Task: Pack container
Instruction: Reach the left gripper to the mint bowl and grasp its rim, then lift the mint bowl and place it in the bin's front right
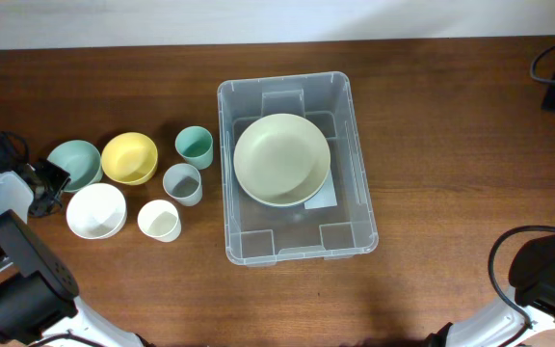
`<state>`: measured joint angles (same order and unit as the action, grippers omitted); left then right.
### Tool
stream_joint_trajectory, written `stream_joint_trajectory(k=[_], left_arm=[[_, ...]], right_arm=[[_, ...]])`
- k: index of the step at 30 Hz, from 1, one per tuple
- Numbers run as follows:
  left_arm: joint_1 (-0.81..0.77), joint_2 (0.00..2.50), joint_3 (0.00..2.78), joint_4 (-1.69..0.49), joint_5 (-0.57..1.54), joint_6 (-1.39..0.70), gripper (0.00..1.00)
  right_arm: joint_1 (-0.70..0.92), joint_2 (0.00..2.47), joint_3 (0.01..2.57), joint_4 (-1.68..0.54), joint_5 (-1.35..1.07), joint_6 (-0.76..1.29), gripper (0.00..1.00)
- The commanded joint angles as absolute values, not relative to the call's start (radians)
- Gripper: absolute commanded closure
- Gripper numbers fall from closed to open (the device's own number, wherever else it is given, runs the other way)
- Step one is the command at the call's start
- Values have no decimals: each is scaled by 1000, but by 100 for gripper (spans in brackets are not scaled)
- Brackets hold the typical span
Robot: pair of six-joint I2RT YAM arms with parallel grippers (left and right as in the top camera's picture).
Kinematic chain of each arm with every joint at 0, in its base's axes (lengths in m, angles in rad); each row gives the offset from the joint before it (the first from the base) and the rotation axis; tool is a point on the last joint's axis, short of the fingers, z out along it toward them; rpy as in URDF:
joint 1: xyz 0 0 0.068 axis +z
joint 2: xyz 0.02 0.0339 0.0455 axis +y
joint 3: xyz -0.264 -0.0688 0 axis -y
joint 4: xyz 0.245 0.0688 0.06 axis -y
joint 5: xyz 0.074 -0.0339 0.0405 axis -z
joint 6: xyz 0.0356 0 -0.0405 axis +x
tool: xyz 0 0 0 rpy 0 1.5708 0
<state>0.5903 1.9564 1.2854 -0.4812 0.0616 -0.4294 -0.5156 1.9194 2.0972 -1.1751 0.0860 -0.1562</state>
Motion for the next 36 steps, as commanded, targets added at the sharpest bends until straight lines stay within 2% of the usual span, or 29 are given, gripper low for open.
stream_joint_trajectory(k=[1, 3, 6, 7, 11, 13, 14, 30, 32, 36], left_arm=[[592, 1981, 1297, -480, 45, -417, 65], [592, 1982, 1297, -478, 45, -417, 69], [605, 1982, 1298, -467, 46, -417, 87], [609, 1982, 1298, -469, 47, -417, 88], [615, 1982, 1297, -470, 45, -417, 85], [614, 1982, 1297, -471, 45, -417, 75], [614, 1982, 1297, -471, 45, -417, 74], [619, 1982, 1297, -475, 46, -417, 75], [621, 1982, 1301, -480, 49, -416, 100], [632, 1982, 1390, -551, 48, -365, 99]], right_arm=[[-517, 1920, 2111, -1174, 87, -148, 1], [-517, 1920, 2111, -1174, 87, -148, 1], [-517, 1920, 2111, -1174, 87, -148, 1], [-517, 1920, 2111, -1174, 87, -148, 1], [-517, 1920, 2111, -1174, 87, -148, 1], [-517, 1920, 2111, -1174, 87, -148, 1], [-517, 1920, 2111, -1174, 87, -148, 1], [-517, 1920, 2111, -1174, 87, -148, 1], [-517, 1920, 2111, -1174, 87, -148, 1], [-517, 1920, 2111, -1174, 87, -148, 1]])
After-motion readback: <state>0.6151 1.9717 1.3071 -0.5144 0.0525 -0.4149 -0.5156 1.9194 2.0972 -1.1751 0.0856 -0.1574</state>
